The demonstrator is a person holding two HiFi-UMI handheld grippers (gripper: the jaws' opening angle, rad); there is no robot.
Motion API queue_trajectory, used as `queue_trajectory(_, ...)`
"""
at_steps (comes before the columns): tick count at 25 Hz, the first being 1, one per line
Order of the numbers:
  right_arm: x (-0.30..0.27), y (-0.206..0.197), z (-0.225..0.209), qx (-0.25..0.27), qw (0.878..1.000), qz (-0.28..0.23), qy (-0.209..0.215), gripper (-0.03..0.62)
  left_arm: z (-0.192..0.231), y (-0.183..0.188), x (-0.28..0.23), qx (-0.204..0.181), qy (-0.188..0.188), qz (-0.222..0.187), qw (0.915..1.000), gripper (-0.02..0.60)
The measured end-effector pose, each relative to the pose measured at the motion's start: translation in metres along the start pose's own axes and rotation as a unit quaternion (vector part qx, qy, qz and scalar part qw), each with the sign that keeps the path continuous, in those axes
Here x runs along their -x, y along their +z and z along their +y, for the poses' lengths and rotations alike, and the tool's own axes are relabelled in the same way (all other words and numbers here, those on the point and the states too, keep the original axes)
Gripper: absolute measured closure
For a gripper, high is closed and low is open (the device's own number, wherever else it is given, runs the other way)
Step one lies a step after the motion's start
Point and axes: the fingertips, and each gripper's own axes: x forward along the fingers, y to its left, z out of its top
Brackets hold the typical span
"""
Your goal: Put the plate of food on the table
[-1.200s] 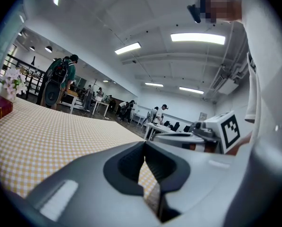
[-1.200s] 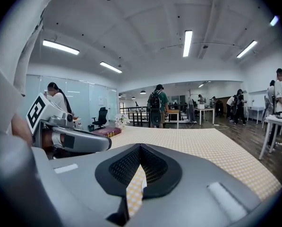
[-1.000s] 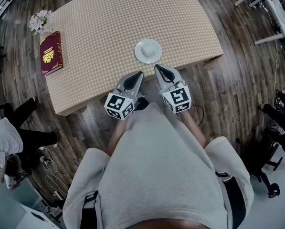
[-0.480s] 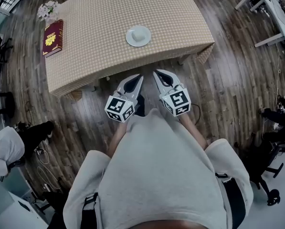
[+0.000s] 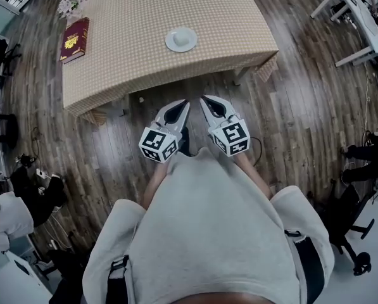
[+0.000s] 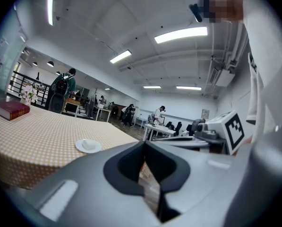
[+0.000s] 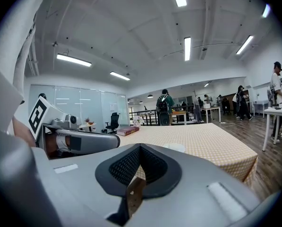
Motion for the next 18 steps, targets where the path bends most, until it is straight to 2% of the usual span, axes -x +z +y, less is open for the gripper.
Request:
queue_trajectory(7,0.023,-0.004,0.002,-0.006,1.000,-0.004,-0.011,0.597,-0.021,-0.004,0.007,-0.004,-0.006,-0.002,1.0000,0.574)
queue_trajectory(18,0.029,-0.006,0.010,0.000,1.000,0.000,-0.008,0.597,-0.026,-0.005,0.019,0.001,0.002,-0.008,1.0000,0.574)
